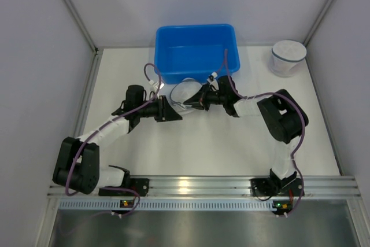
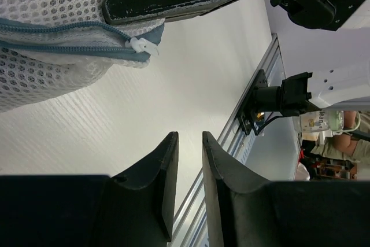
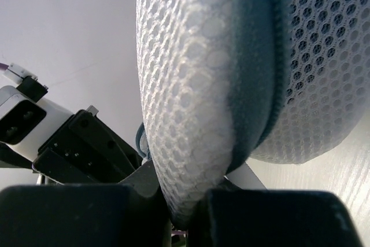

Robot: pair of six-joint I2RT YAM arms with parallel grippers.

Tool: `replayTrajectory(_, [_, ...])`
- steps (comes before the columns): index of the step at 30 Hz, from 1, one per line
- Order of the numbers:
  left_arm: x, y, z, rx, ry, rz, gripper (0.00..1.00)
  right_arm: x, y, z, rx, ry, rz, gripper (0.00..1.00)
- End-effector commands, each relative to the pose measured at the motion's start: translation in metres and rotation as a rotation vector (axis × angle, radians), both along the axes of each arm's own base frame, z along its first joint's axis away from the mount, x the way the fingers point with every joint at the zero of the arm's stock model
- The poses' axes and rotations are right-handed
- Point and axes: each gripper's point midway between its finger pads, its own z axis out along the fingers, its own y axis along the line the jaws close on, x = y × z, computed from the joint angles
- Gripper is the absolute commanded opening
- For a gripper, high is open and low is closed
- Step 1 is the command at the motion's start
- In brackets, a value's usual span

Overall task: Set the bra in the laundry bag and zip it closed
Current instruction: Zip the zipper on the laundry bag.

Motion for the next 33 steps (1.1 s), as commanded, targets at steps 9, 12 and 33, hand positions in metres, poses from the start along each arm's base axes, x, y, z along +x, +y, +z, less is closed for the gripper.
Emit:
replayTrajectory(9, [0.025,-0.005,0.019,-0.062,-0.073,0.062,0.48,0.000,0.008,0.029,0.056,-0.117,-0.008,0.00])
replayTrajectory(12, [0.027,-0.008,0.020,-0.096,-0.028,0.082,0.49,-0.002,0.009,0.037,0.046,-0.175,-0.013,0.00])
replayTrajectory(33, [0.010,0.014,0.055,0.375,-0.780,-0.254,0.46,-0.004,-0.001,0.053,-0.303,-0.793,0.192,0.00])
